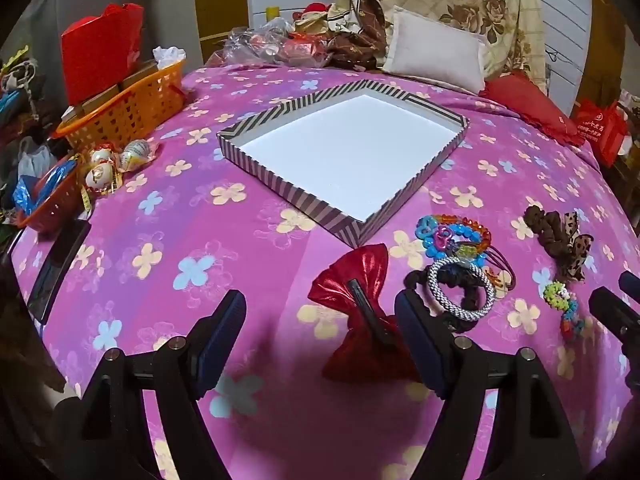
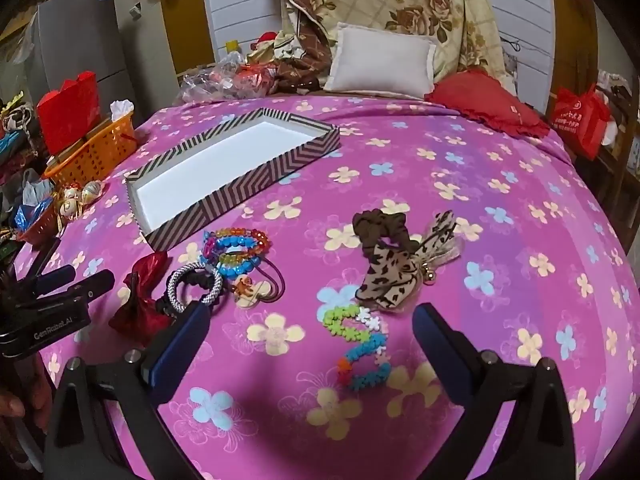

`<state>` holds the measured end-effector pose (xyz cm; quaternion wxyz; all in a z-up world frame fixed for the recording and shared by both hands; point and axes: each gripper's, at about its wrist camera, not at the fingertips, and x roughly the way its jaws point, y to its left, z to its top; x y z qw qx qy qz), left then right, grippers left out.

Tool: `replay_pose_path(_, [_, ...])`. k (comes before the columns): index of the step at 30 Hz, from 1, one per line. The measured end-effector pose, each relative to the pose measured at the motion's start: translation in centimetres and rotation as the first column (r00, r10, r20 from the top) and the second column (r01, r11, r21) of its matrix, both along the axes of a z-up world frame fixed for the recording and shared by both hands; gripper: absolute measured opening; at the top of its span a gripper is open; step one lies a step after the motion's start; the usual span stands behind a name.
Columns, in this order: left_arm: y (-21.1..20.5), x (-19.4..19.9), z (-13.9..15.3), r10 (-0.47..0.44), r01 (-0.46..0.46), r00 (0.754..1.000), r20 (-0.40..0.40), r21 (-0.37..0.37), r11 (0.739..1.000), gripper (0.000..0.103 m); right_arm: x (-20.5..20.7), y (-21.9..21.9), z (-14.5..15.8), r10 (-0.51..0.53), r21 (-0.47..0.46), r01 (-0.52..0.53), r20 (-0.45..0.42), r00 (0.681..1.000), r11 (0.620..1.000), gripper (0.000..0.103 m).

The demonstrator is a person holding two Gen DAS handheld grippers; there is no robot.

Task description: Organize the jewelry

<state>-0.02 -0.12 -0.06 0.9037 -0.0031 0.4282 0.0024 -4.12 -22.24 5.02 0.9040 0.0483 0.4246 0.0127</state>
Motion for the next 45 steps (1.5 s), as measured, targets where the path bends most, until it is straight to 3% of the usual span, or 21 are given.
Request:
replay_pose_path(7, [-0.7, -0.1, -1.4, -0.021, 0.021, 0.999, -0.027, 0.005, 1.0, 0.063, 0.0, 0.2, -0.2, 0.007, -0.008, -0.007, -0.006, 1.0, 1.0, 0.103])
replay_pose_path(28, [-0.4, -0.2, -0.4, -0.025, 0.025, 1.0, -0.002, 0.012, 1.0, 0.063, 0.3, 0.7, -0.4, 0.018, -0.019, -0.019, -0.014, 1.0, 1.0, 0.102])
replay_pose_path(33, [-0.6, -0.2, -0.4, -0.017, 0.016, 1.0, -0.023, -0.022, 1.0, 0.063, 0.5, 0.9, -0.7, 0.028, -0.024, -0.028, -0.017, 0.999, 0.999, 0.102])
replay_pose_path(39, [-0.9, -0.2, -0.6, -0.01, 0.011, 0.998, -0.057, 0.014, 1.0, 0.062, 0.5, 1.2, -0.9, 0.04, -0.032, -0.041, -0.02, 0.999, 0.999, 0.102])
replay_pose_path(45, [-0.9, -0.2, -0.9, -0.019, 0.02, 0.999, -0.032, 0.024, 1.0, 0.062, 0.4, 1.5, -0.9, 0.044, -0.033, -0.045, -0.018, 0.999, 0.998, 0.102])
